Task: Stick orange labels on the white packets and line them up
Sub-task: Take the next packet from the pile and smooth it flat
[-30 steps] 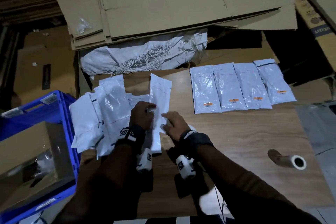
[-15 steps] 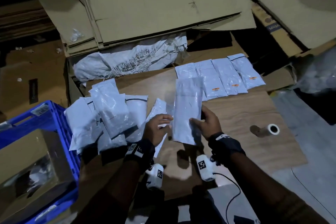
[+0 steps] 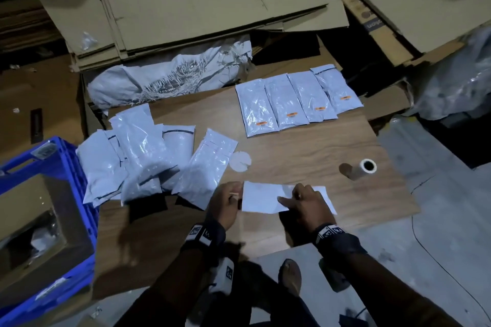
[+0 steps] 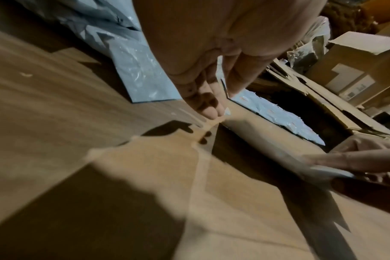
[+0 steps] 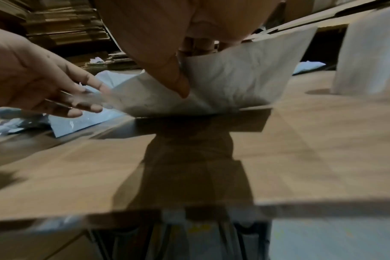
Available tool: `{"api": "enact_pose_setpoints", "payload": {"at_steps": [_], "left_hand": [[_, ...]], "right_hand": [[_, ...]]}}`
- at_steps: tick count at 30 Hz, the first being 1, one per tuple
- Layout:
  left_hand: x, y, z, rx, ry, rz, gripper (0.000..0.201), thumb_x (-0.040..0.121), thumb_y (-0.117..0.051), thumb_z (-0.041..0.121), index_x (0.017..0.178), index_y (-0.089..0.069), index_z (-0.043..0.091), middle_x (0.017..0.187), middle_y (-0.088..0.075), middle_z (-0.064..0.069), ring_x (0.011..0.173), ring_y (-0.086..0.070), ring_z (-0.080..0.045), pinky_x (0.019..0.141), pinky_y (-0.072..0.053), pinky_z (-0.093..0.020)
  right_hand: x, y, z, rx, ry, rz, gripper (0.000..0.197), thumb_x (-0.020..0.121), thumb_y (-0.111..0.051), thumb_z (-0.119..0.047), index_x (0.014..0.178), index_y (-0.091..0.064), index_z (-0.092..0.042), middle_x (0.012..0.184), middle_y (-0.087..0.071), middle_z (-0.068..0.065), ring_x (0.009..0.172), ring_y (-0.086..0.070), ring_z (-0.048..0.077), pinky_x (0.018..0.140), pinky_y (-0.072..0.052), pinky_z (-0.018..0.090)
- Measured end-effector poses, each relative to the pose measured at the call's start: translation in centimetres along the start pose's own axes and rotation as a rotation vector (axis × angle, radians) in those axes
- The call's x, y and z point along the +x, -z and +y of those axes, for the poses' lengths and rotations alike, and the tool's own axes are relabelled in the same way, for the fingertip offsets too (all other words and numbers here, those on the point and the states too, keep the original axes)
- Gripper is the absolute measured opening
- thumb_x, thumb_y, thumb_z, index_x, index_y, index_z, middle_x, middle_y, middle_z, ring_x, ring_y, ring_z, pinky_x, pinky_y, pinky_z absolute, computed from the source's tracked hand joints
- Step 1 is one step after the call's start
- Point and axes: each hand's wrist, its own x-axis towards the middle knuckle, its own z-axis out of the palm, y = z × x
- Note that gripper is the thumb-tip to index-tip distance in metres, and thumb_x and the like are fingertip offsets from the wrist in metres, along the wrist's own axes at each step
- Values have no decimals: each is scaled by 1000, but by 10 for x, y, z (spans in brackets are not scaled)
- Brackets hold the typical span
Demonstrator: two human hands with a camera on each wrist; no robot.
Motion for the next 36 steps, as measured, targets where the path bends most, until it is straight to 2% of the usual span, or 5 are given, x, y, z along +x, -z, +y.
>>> {"api": "enact_pose_setpoints", "payload": {"at_steps": [5,11,19,24,36], "left_hand": [[-26,-37,-11,79,-104,23,46,87,-45,9,131,-59,9,129,-61,-5,119,-59,-24,102,-48,-39],[-48,-92,3,364,-353,-95,54,100,-45,26,152,-44,13,165,-29,-2,152,-27,-21,122,-23,-33],[-22,-124,22,757,-185,-59,62,101,-28,31,160,-24,14,171,-7,-10,157,-3,-31,123,-20,-55],[-20,-127,4,886,-199,-105,63,103,-29,38,163,-13,24,171,1,-5,157,-2,-30,123,-15,-55],[-24,-131,6,834,-159,-86,64,104,-31,40,163,-9,30,171,8,3,158,2,-26,125,-6,-51]], "right_hand": [[-36,-13,20,12,-30,-78,58,52,-82,-23,108,-71,-33,94,-56,5,77,-54,32,63,-31,33],[-53,-13,37,188,13,-80,50,85,-53,-30,135,-62,-30,121,-58,7,103,-52,31,79,-46,40],[-3,-26,40,126,17,-18,62,99,-28,-28,158,-36,-7,166,-31,11,155,-24,31,123,-23,48],[2,-52,42,7,-47,-120,65,107,-26,-36,165,-8,-14,173,4,3,159,8,22,128,-4,48],[-4,-56,46,-14,-45,-109,67,107,-30,-41,165,-5,-19,173,5,0,159,10,20,128,-4,48]]}}
